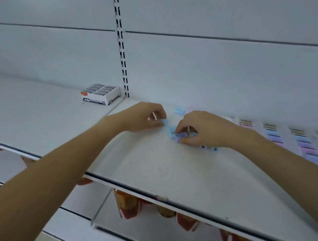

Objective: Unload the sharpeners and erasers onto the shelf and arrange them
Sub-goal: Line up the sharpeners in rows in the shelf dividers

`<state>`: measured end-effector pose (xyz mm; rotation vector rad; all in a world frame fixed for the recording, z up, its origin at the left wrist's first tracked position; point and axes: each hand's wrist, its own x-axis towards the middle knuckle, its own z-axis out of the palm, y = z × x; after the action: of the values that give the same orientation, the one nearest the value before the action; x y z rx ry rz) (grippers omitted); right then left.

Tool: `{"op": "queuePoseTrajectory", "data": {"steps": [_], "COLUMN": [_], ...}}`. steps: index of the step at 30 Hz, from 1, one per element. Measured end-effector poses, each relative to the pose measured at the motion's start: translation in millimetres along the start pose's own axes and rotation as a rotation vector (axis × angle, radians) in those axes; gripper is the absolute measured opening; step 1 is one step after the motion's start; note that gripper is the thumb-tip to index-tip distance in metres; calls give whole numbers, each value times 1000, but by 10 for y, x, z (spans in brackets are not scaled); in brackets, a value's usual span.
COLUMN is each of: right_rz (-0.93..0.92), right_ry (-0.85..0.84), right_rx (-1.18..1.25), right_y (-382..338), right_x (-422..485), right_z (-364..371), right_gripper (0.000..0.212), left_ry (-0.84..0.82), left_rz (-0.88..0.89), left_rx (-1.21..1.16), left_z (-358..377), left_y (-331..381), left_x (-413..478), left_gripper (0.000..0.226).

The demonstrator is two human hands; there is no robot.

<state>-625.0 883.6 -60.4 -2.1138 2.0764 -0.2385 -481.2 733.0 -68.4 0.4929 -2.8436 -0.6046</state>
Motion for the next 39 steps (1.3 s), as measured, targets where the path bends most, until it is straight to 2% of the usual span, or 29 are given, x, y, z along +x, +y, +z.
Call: {"op": "queuePoseTrajectory", "data": {"steps": [2, 6, 8, 11, 14, 16, 21, 23, 26, 33, 39], "right_rz": [53, 146, 161, 209, 270, 304, 348, 383, 471, 576, 524], "right_ry": [28, 120, 200, 381, 539, 628, 778, 820, 889, 985, 1002], "right_rx": [-21, 15, 67, 289, 537, 572, 511, 508, 487, 353, 195], "right_y": [-8, -51, -71, -164, -272, -329, -506, -591, -678, -705, -690], "right_x": [20, 18, 4, -17, 15, 63, 56, -1, -88, -119, -236], "right_z": [10, 39, 47, 74, 145, 212, 360, 419, 506, 549, 552], "right_gripper": [15, 30, 27, 16, 24, 32, 48, 40, 15, 13, 11], "left_ry": [17, -25, -43, -50, -34, -36, -86, -110, -114, -46, 102], "left_rz": [-10, -23, -32, -39, -55, -52, 61, 133, 215, 282, 291], "left_rx": [-109, -409, -553, -694, -901, -971, -999, -971, -955, -962, -859], "left_z": [-28, -63, -57, -6, 34, 19, -27, -12, 0, 38, 107], "left_y": [-51, -68, -71, -115, -179, -191, -114, -87, -51, -3, 91], "left_x": [117, 261, 299, 309, 276, 252, 178, 156, 138, 79, 146], "left_gripper": [19, 23, 28, 32, 27, 22, 21, 30, 34, 28, 30]}}
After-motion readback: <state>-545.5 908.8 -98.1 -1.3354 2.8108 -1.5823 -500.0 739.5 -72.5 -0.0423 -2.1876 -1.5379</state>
